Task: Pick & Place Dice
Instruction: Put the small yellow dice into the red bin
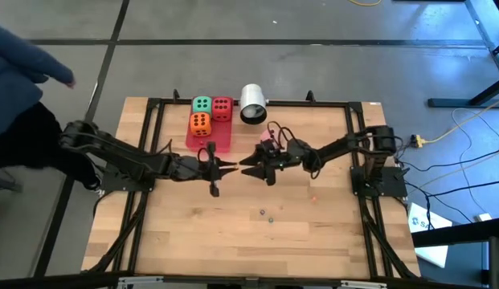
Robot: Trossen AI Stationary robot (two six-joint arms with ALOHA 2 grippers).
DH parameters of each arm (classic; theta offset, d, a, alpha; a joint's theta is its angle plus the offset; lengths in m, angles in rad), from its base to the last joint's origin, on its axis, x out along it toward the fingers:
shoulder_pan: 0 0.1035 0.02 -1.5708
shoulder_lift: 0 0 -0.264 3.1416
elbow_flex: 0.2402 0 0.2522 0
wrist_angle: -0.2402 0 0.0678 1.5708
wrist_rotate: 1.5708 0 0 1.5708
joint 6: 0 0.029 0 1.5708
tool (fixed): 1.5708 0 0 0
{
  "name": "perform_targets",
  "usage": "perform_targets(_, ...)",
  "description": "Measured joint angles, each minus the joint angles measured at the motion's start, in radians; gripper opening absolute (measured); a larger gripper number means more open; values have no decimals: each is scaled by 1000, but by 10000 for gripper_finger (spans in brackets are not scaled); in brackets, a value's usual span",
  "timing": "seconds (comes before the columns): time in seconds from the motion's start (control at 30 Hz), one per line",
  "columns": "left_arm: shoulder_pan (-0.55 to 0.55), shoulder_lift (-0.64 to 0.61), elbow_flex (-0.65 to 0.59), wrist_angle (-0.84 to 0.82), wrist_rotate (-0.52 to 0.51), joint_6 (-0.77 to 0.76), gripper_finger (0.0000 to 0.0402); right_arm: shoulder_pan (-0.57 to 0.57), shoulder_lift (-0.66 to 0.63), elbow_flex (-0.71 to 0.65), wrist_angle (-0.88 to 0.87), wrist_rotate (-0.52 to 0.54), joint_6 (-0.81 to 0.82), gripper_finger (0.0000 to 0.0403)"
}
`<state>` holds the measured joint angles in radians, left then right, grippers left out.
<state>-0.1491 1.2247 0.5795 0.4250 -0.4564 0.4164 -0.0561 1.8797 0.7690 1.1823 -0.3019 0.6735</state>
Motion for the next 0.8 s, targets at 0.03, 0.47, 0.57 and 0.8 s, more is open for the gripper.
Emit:
perform_targets(0.03, 0, 8, 8, 0, -1, 12, 15, -3, 5, 8, -1, -6, 0, 261)
perform_targets(0.47, 0, 31, 38, -8, -47, 60, 15, -11, 10, 20, 8, -42, -5, 261)
perform_targets(0.57, 0, 31, 38, -7, -46, 60, 15, -11, 11, 20, 14, -55, -7, 259)
perform_targets(0.8, 0, 30, 38, -6, -45, 59, 15, -10, 11, 20, 12, -58, -17, 215)
